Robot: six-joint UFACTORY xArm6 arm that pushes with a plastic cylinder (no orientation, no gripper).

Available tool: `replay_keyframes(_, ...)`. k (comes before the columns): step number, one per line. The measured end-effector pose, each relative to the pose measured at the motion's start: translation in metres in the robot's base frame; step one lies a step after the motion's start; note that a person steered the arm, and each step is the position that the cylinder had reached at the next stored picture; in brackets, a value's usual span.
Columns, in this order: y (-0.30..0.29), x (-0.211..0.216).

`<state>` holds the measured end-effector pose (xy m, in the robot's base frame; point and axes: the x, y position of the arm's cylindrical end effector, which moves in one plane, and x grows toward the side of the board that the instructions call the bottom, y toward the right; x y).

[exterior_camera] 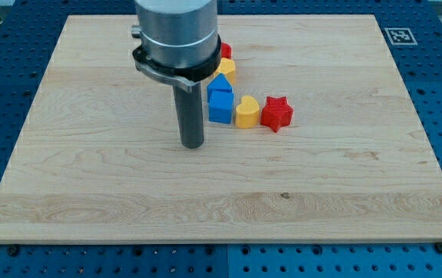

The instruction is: Push the blue cube below yellow heart

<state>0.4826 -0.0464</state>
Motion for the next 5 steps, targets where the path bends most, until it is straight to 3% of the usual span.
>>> replay_keyframes(5,-0.003,-0.035)
